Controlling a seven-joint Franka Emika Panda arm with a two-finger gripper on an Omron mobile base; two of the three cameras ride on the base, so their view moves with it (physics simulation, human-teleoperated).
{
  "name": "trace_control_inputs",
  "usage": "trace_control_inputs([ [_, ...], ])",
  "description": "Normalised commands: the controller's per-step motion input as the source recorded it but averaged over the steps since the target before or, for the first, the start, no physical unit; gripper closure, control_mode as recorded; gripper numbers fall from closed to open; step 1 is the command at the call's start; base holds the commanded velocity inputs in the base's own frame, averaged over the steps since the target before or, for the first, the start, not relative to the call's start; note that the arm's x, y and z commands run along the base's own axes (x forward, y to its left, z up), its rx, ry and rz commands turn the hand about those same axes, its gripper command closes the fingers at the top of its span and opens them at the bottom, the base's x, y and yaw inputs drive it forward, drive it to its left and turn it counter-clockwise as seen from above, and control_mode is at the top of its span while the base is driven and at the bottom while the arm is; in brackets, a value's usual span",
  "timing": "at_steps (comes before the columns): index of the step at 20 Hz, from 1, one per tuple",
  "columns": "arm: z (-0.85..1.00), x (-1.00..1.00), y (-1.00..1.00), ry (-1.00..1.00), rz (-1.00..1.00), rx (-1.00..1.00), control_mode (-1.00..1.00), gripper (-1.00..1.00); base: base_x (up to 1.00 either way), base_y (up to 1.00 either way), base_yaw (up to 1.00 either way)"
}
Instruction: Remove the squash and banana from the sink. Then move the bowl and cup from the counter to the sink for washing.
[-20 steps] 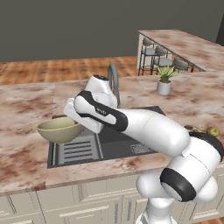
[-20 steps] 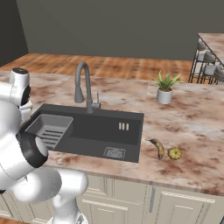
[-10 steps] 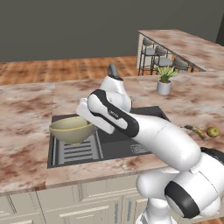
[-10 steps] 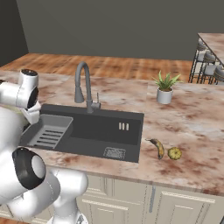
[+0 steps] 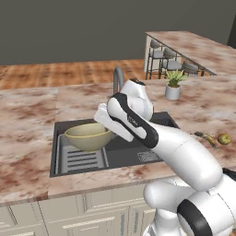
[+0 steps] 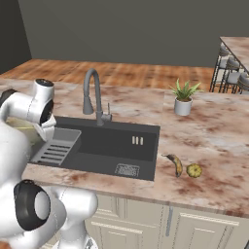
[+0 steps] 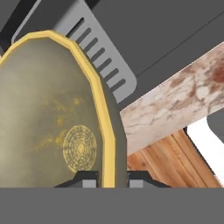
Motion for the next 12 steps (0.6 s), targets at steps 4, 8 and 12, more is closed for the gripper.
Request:
trace_control_inputs([
  [4, 0.02, -0.13, -0.41, 0.13, -0.02, 0.00, -1.00, 1.00, 0.00, 0.00, 0.00],
  [8, 0.05, -0.07, -0.42, 0.10, -0.01, 0.00, -1.00, 1.00, 0.00, 0.00, 0.00],
  [12, 0.09, -0.01, -0.44, 0.13, -0.01, 0.00, -1.00, 1.00, 0.00, 0.00, 0.00],
])
